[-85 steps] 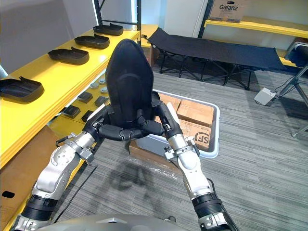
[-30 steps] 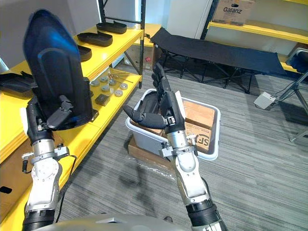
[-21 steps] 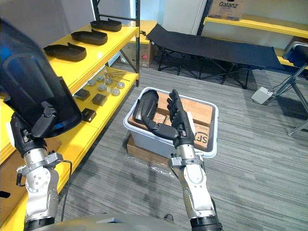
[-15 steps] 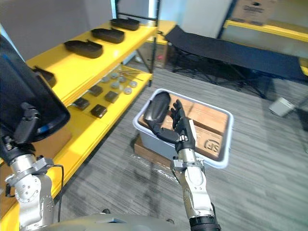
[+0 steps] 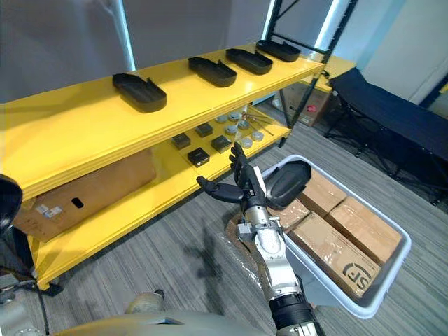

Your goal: Walk over and take three plastic housings, then place them on the shelf

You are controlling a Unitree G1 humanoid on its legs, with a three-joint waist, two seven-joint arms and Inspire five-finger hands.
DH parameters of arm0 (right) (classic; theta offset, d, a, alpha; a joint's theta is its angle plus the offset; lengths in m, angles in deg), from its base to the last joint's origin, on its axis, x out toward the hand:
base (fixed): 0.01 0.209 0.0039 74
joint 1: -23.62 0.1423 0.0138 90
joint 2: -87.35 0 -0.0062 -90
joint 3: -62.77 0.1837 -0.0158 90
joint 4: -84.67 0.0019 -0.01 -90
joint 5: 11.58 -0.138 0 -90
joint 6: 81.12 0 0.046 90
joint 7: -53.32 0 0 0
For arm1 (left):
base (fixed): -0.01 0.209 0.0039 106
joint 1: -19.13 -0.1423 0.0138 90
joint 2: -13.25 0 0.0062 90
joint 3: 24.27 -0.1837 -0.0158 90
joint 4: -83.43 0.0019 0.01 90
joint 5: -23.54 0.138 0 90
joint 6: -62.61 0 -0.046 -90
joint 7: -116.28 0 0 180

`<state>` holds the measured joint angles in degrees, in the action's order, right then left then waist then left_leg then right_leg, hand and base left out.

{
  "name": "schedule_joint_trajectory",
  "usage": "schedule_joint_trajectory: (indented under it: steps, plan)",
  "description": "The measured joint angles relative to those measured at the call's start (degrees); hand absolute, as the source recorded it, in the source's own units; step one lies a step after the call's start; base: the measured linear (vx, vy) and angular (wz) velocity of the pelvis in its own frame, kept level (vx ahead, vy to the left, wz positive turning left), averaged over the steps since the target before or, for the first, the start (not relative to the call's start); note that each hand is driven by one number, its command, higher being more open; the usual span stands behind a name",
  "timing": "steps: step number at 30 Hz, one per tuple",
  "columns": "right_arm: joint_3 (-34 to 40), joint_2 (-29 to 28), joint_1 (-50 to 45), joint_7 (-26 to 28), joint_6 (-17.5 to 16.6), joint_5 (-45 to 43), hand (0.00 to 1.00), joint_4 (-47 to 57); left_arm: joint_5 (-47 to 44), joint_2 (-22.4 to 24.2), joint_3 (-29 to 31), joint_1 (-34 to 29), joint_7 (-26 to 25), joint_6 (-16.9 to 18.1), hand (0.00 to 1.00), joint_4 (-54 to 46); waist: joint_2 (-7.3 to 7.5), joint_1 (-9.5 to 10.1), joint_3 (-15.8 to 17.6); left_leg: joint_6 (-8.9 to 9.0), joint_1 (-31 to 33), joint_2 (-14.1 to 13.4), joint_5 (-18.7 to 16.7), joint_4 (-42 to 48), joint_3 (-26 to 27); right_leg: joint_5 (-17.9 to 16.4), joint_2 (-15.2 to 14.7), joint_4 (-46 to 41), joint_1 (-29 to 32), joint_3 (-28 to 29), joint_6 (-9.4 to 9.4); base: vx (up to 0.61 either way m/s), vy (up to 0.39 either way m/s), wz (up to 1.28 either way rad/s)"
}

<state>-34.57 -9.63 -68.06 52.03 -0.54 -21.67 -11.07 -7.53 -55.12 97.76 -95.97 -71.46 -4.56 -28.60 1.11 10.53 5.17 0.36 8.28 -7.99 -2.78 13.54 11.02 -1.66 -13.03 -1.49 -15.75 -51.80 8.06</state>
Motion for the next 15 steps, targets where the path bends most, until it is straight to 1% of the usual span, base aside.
schedule_joint_trajectory:
  steps: [1, 2, 3, 4, 5, 6, 7, 8, 9, 10, 11, 12, 13, 14, 15]
  plan:
    - [0.1, 0.1, 0.0, -0.6, 0.0, 1.0, 1.00, 0.0, 0.0, 0.0, -0.4, 0.1, 0.8, -0.3, 0.00, 0.0, -0.35, 0.21, 0.6, 0.01, 0.1, -0.7, 0.0, 0.2, 1.6, 0.0, 0.0, -0.3, 0.0, -0.2, -0.04, -0.09, 0.065, 0.71]
    - [0.1, 0.1, 0.1, -1.2, 0.0, 2.8, 1.00, 0.1, 0.0, 0.0, -0.5, 0.0, 1.6, -0.7, 0.00, 0.0, -1.17, 0.53, 1.6, 0.18, 0.1, -0.6, 0.4, 0.1, 2.2, -0.1, -0.2, -0.6, -0.1, -0.3, 0.08, -0.08, 0.059, 0.29]
    - [0.0, 0.1, 0.1, -1.3, 0.0, 4.1, 1.00, 0.7, 0.0, 0.0, -0.8, 0.1, 2.3, -0.8, 0.00, 0.0, -1.47, 0.52, 2.4, 0.33, 0.0, -0.2, 0.8, -0.3, 1.9, -0.1, -0.4, -0.8, -0.2, 0.2, 0.10, -0.08, 0.062, 0.22]
    - [0.0, 0.1, 0.1, -1.3, 0.0, 4.9, 1.00, 0.9, 0.0, 0.0, -0.9, 0.1, 2.6, -0.8, 0.00, 0.0, -2.09, 0.52, 2.9, 0.23, -0.1, 0.1, 1.0, -0.8, 1.9, -0.2, -0.8, -1.1, -0.1, 0.2, 0.14, -0.07, 0.088, 0.18]
    - [-0.1, 0.1, 0.1, -1.3, 0.0, 5.5, 1.00, 1.5, 0.0, -0.1, -1.4, 0.1, 2.9, -1.0, 0.00, 0.0, -2.55, 0.42, 3.5, 0.33, -0.7, 0.9, 1.6, -2.2, 1.9, -0.3, -1.4, -1.6, 0.1, 0.4, 0.21, -0.05, 0.085, 0.16]
    - [-0.1, 0.1, 0.0, -1.2, 0.0, 5.3, 1.00, 1.7, 0.4, -0.1, -2.2, 0.1, 3.2, -1.4, 0.00, -0.1, -2.90, 0.08, 3.5, -0.37, -0.9, 1.7, 2.5, -3.5, 1.9, -0.3, -1.9, -1.8, 0.4, 0.5, 0.21, -0.04, 0.081, 0.18]
    - [0.0, 0.2, 0.0, -1.2, 0.0, 5.2, 1.00, 1.8, 0.5, -0.2, -2.6, 0.2, 3.8, -1.9, 0.00, -0.2, -2.99, 0.05, 3.5, -0.42, -0.9, 2.0, 2.8, -4.0, 1.8, -0.3, -2.2, -2.1, 0.7, 0.6, 0.29, -0.02, 0.054, 0.25]
    - [0.1, 0.2, -0.2, -1.1, 0.0, 5.2, 1.00, 2.4, 0.7, -0.3, -3.5, 0.5, 5.4, -2.5, 0.00, -0.5, -3.04, -0.15, 3.8, -0.68, -0.9, 2.7, 3.5, -4.7, 0.9, -1.1, -2.4, -3.0, 1.0, 1.8, 0.37, -0.02, 0.053, 0.51]
    - [0.5, 0.2, -1.1, -1.1, -0.1, 5.4, 1.00, 3.4, 0.8, -0.9, -5.3, 0.8, 7.5, -3.3, 0.00, -0.6, -2.93, -1.19, 4.0, -0.82, -0.8, 3.7, 4.3, -5.4, -1.1, -3.4, -2.0, -4.8, 2.1, 6.5, -0.46, -0.04, 0.050, 0.72]
    - [0.8, 0.2, -1.9, -1.2, -0.1, 5.4, 1.00, 4.2, 0.8, -1.4, -6.6, 0.9, 9.0, -3.7, 0.00, -0.6, -2.80, -1.66, 4.0, -0.89, -0.8, 4.5, 5.0, -6.0, -2.5, -4.9, -1.7, -5.9, 2.8, 9.6, -0.84, -0.07, 0.038, 1.12]
    - [1.4, 0.3, -3.2, -1.5, -0.9, 5.4, 1.00, 4.8, 1.0, -2.9, -9.5, 0.9, 11.9, -4.3, 0.00, -0.5, -2.60, -3.16, 4.0, -1.00, -0.9, 5.7, 6.4, -7.6, -5.2, -7.7, -1.1, -8.2, 3.9, 14.8, -1.63, -0.07, -0.010, 1.27]
    - [2.1, 0.3, -4.1, -1.8, -1.7, 5.3, 1.00, 5.0, 1.2, -4.9, -12.2, 1.3, 15.4, -4.3, 0.00, -0.5, -2.40, -4.08, 4.2, -0.78, -0.8, 6.7, 8.0, -9.2, -7.3, -9.8, -0.9, -10.1, 4.8, 19.2, -2.54, -0.05, -0.020, 1.19]
    - [2.4, 0.3, -4.3, -1.8, -1.8, 5.3, 1.00, 5.0, 1.2, -6.1, -13.1, 1.8, 17.7, -4.3, 0.00, -0.5, -2.34, -4.28, 4.5, -0.42, -0.8, 7.2, 9.0, -9.8, -8.1, -10.6, -0.9, -11.0, 5.2, 21.0, -2.53, -0.04, -0.036, 0.87]
    - [2.6, 0.6, -4.2, -1.7, -1.9, 5.3, 1.00, 4.9, 1.4, -8.2, -14.3, 2.9, 21.5, -4.3, 0.00, -0.5, -2.50, -4.29, 4.9, -0.19, -0.6, 7.4, 10.0, -10.3, -8.6, -11.3, -1.2, -12.5, 5.8, 21.6, -1.63, -0.04, -0.029, 0.39]
    - [2.4, 1.0, -4.2, -1.2, -2.0, 5.4, 1.00, 4.8, 1.5, -9.6, -14.9, 3.2, 23.8, -4.2, 0.00, -0.5, -2.88, -4.17, 5.1, -0.04, -0.6, 7.4, 10.3, -10.3, -8.4, -11.5, -1.1, -13.1, 5.9, 21.6, -1.77, -0.08, -0.038, 0.18]
